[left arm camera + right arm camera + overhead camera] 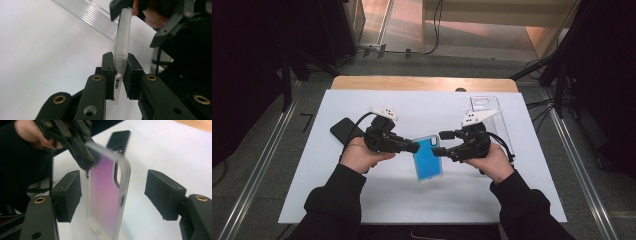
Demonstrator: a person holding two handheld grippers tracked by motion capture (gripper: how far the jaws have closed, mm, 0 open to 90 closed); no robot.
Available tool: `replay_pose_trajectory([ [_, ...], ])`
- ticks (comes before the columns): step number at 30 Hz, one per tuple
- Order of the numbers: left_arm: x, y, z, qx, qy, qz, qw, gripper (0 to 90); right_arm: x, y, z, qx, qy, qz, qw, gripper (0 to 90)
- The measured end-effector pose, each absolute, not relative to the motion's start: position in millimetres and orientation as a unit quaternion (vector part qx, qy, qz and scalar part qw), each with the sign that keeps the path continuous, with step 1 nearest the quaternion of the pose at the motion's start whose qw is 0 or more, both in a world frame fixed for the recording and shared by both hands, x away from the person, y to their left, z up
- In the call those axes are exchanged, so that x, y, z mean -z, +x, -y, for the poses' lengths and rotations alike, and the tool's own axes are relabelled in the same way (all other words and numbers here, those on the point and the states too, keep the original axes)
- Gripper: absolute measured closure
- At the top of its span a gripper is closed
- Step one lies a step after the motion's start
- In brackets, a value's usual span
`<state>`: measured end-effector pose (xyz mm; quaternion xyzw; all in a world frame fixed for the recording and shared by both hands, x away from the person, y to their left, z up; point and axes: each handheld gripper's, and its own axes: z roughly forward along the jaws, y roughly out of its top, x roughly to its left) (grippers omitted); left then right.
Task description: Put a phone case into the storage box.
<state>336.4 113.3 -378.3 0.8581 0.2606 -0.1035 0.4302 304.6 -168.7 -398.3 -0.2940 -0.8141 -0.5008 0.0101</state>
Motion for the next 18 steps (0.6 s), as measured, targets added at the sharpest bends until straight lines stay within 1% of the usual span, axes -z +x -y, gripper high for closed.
replay_pose_trajectory([
  [2,376.4,336.7,-114.7,0.103,0.853,-0.274,0.432,80.7,400.2,305.3,169.1,0.503,-0.306,0.808,0.012,24.2],
  [3,375.5,336.9,-115.2,0.099,0.851,-0.281,0.432,80.7,401.5,305.8,169.1,0.508,-0.308,0.804,0.013,21.0],
  [4,374.7,337.1,-115.6,0.094,0.850,-0.289,0.430,80.7,403.0,305.9,168.9,0.513,-0.313,0.799,0.001,10.1],
  [5,373.9,336.8,-115.6,0.088,0.849,-0.296,0.429,80.7,403.9,305.3,168.1,0.514,-0.333,0.790,-0.025,0.0],
  [6,373.0,336.6,-115.9,0.080,0.848,-0.302,0.428,80.7,404.5,304.5,167.7,0.516,-0.357,0.777,-0.050,0.0],
  [7,371.9,336.1,-115.7,0.071,0.847,-0.310,0.427,80.6,405.0,305.0,168.1,0.520,-0.366,0.770,-0.054,0.0],
  [9,370.0,334.9,-115.3,0.059,0.843,-0.321,0.428,80.6,406.1,305.2,168.3,0.522,-0.371,0.767,-0.041,0.0],
  [13,367.5,334.6,-114.6,0.051,0.833,-0.348,0.428,80.6,409.8,303.8,164.0,0.504,-0.390,0.769,-0.045,0.0],
  [18,367.6,334.3,-112.9,0.041,0.831,-0.368,0.416,80.6,413.5,300.2,154.4,0.485,-0.407,0.771,-0.073,0.0],
])
